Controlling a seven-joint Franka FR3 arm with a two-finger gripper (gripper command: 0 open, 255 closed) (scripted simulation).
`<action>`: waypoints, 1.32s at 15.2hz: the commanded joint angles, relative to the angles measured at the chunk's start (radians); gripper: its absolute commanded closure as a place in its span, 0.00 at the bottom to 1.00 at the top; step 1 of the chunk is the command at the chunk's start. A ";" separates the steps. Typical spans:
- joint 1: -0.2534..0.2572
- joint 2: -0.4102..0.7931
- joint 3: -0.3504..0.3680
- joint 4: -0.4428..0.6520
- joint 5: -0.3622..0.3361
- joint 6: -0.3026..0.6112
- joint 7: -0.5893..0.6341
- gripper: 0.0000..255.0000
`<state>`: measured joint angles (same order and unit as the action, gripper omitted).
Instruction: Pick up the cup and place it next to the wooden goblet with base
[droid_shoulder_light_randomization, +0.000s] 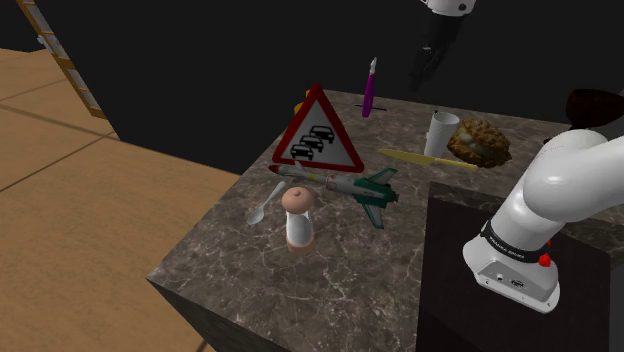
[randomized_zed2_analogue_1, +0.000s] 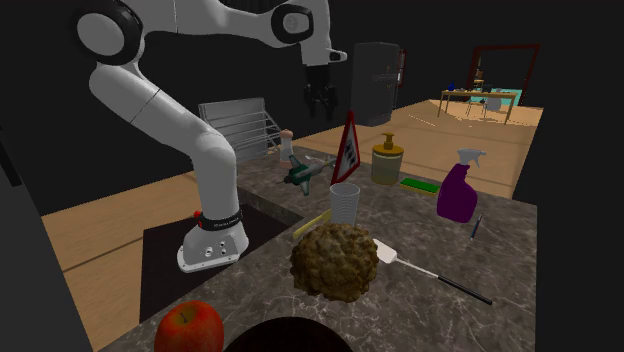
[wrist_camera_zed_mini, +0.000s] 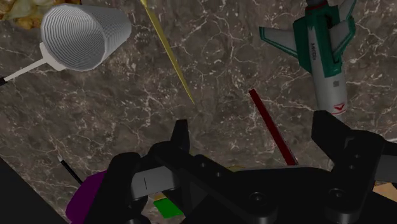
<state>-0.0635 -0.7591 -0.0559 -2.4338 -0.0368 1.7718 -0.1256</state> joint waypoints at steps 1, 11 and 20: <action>-0.026 0.001 -0.022 -0.052 -0.025 0.047 -0.004 0.00; -0.166 0.077 -0.137 -0.217 -0.151 0.268 -0.013 0.00; -0.241 0.185 -0.209 -0.299 -0.225 0.452 -0.012 0.00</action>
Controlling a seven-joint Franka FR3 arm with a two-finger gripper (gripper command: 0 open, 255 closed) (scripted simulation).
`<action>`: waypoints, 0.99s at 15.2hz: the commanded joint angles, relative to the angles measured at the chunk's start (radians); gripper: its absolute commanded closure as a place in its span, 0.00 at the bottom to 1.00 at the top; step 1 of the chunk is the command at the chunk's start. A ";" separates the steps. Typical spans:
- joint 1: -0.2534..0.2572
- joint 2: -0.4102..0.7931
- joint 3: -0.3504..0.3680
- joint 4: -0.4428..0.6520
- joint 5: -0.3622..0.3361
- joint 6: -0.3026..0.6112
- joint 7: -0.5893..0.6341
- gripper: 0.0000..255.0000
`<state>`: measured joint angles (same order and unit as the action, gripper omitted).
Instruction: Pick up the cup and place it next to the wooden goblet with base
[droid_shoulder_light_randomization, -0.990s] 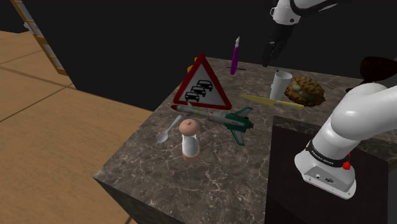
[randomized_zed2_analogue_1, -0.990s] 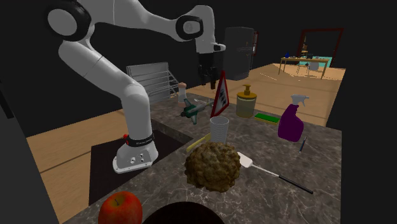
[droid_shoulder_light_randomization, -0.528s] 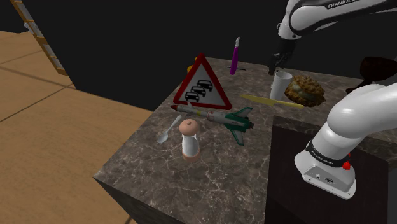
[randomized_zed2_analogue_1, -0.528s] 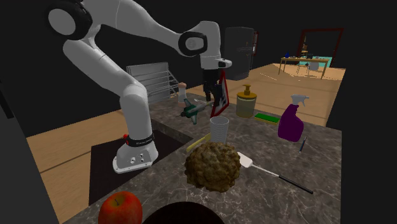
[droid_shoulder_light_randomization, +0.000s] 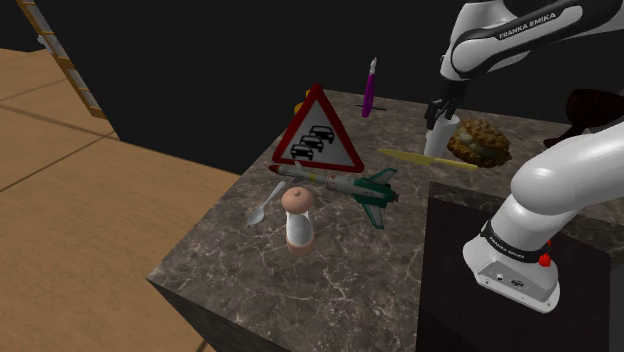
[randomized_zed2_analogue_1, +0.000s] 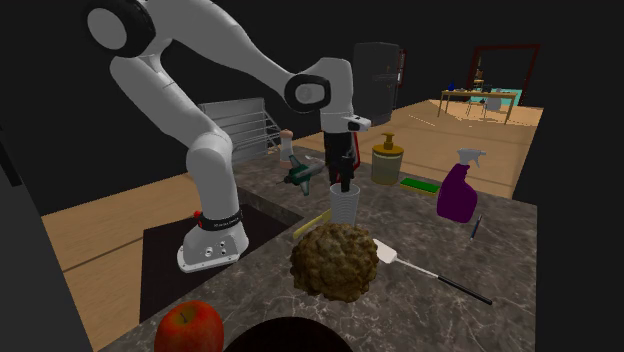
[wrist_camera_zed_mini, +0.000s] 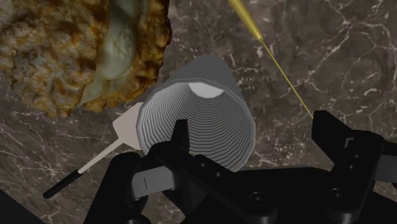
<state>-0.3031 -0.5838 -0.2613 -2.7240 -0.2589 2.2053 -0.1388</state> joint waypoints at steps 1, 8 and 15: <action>-0.002 0.019 -0.006 -0.016 -0.005 0.036 0.001 0.00; -0.004 0.046 -0.014 -0.034 -0.012 0.081 0.002 0.00; -0.004 0.046 -0.014 -0.034 -0.012 0.080 0.002 1.00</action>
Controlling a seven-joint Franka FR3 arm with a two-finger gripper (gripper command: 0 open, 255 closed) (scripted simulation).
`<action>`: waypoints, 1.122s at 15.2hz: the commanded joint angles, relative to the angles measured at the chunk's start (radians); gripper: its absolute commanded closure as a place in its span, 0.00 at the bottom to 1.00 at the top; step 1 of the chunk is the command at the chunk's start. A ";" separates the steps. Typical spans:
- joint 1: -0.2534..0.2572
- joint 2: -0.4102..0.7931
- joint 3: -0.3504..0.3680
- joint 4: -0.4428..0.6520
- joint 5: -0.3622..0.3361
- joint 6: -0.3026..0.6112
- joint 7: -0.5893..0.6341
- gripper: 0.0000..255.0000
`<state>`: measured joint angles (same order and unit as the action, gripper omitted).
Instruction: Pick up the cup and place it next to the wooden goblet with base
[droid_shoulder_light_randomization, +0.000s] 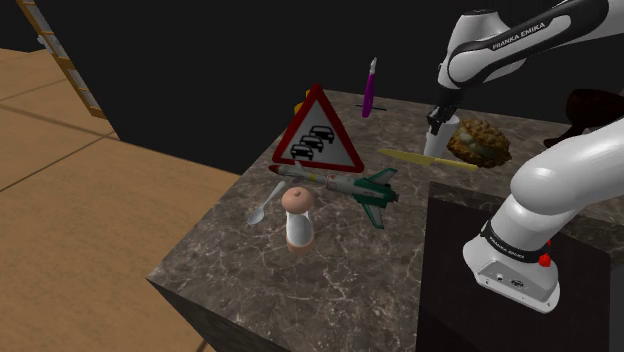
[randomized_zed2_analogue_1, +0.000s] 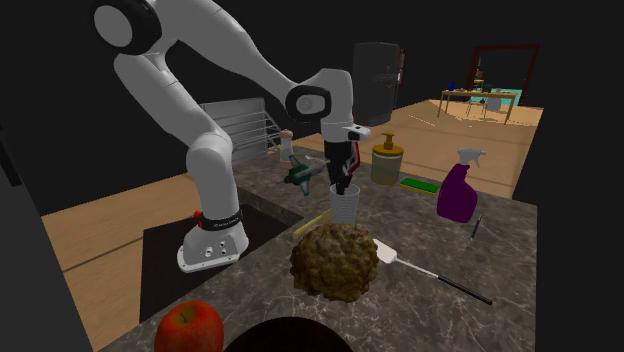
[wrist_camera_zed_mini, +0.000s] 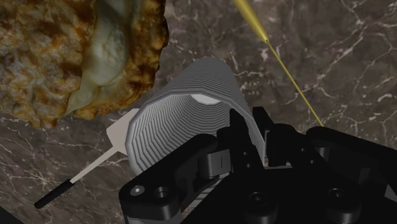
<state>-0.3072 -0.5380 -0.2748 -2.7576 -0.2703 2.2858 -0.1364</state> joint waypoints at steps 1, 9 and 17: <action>0.000 0.000 0.000 0.000 0.000 0.000 0.000 1.00; 0.002 -0.027 0.007 0.024 0.007 -0.051 -0.004 1.00; 0.007 -0.083 0.024 0.098 0.024 -0.181 -0.014 1.00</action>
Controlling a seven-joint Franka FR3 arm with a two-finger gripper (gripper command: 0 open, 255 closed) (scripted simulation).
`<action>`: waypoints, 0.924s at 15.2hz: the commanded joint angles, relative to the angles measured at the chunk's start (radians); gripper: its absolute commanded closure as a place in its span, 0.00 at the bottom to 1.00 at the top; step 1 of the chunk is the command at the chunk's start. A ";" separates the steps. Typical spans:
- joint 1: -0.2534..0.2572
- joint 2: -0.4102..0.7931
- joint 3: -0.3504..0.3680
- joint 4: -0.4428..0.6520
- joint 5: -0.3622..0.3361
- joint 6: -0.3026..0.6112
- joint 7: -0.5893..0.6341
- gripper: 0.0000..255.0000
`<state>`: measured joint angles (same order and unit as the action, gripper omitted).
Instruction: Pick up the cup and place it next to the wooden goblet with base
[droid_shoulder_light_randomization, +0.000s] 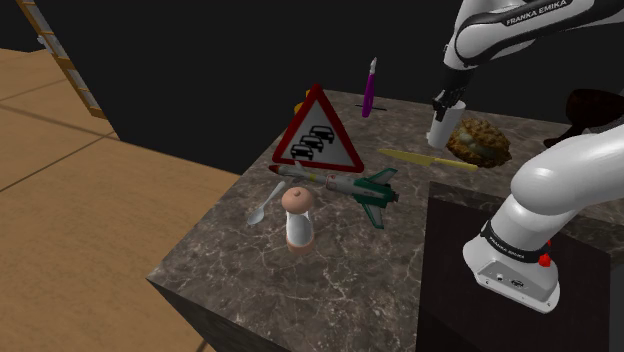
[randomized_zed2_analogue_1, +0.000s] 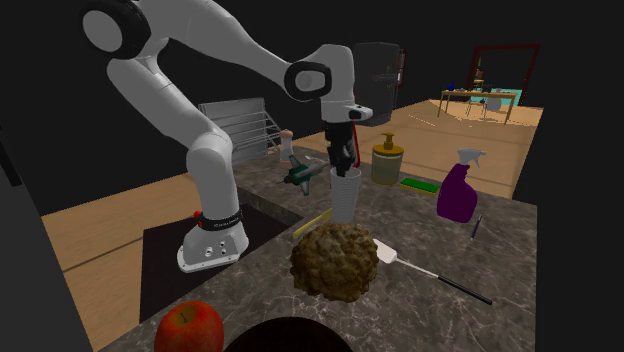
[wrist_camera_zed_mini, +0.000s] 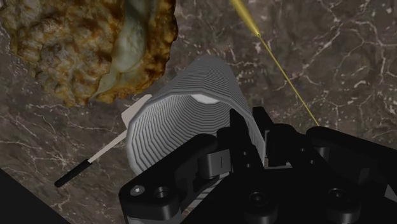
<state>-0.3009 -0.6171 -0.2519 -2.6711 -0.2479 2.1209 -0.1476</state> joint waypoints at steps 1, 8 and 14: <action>0.001 -0.010 0.003 0.021 0.004 -0.031 -0.004 1.00; 0.006 -0.038 0.017 0.097 0.018 -0.135 -0.012 1.00; 0.010 -0.051 0.028 0.169 0.030 -0.220 -0.019 1.00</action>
<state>-0.2920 -0.6672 -0.2261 -2.5138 -0.2206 1.9145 -0.1661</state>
